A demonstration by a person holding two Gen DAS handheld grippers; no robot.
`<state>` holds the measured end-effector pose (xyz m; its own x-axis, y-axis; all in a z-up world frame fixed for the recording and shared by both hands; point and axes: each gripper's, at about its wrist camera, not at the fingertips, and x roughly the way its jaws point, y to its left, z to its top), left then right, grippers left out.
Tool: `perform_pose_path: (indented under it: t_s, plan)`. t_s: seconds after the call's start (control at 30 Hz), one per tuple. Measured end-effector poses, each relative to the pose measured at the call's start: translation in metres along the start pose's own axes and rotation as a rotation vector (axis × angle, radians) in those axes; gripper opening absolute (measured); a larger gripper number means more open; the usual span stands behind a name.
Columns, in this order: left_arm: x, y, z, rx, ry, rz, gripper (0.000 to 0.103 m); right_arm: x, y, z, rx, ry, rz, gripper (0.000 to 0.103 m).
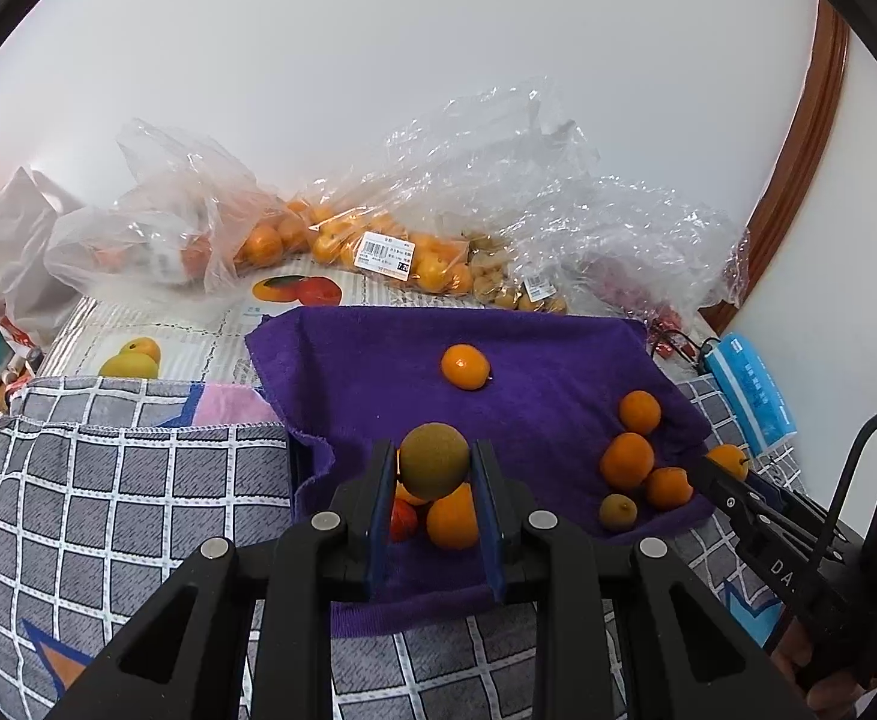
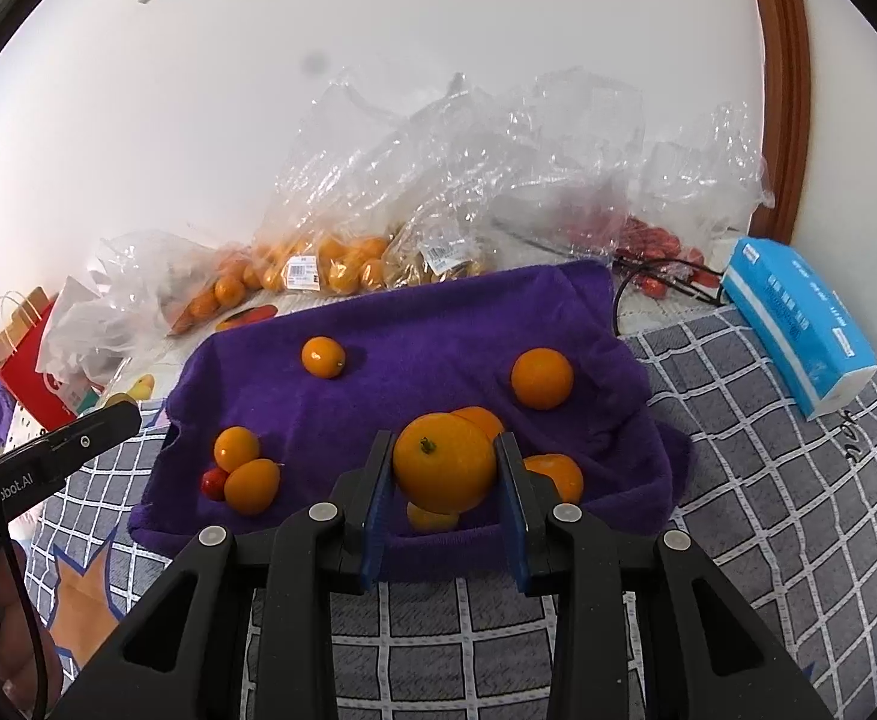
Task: Organize fruits
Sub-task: 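Lower both fruits onto the towel and open both grippers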
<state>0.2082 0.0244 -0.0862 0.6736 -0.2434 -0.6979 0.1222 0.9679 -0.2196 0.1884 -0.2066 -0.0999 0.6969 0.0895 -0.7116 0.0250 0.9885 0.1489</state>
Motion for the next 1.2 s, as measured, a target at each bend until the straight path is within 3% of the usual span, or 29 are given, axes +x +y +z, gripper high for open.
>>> perform_pose_path:
  t_s: [1.2]
  plan:
    - [0.083,0.006,0.001,-0.009,0.142,0.024,0.024,0.061,0.01,0.006,-0.108,-0.007,-0.021,0.032]
